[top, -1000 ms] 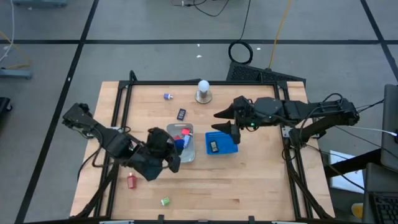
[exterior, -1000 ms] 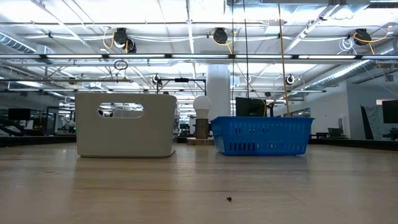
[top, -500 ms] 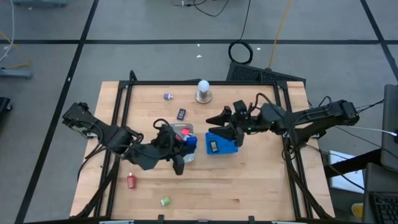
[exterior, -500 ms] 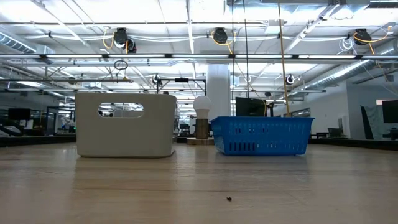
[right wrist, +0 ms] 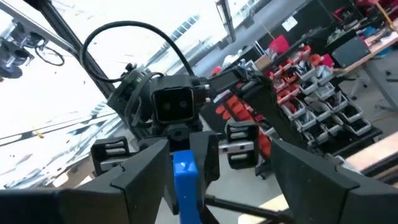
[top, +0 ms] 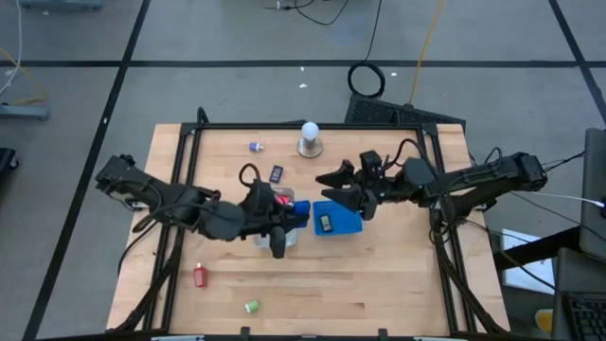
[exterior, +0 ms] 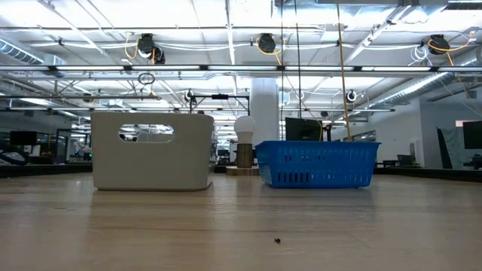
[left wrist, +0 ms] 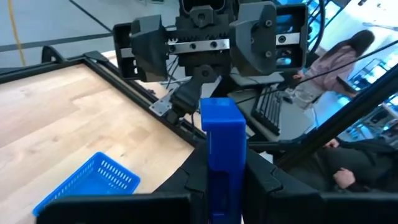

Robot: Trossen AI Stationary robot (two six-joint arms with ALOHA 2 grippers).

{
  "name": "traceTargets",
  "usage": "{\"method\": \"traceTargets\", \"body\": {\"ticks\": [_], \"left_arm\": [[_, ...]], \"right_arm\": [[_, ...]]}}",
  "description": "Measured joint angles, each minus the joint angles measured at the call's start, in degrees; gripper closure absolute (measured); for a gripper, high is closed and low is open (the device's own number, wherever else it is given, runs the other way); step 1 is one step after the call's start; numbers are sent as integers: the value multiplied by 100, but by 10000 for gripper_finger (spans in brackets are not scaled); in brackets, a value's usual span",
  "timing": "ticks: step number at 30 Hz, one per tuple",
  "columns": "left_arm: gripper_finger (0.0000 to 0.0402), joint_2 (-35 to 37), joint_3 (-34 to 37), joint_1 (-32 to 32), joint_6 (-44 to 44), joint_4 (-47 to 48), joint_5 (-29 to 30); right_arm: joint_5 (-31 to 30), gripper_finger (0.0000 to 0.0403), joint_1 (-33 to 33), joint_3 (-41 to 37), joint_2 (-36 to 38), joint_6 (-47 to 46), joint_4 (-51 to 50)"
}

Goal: Pick & Place Office items
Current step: Put the bottom blue digital clock into the blue bin

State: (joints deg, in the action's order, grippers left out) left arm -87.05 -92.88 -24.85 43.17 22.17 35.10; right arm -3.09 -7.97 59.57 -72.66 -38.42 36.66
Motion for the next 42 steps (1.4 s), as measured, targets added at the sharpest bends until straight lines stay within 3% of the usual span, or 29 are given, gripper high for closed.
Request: {"method": "traceTargets", "body": {"ticks": [31, 42], "left_arm": [[356, 0, 0, 1177, -571, -552, -1470], [356, -2, 0, 1446, -594, -568, -1951]], "right_arm": [[-157, 136, 0, 0, 0, 219, 241], [-157, 179, 0, 0, 0, 299, 237]]}}
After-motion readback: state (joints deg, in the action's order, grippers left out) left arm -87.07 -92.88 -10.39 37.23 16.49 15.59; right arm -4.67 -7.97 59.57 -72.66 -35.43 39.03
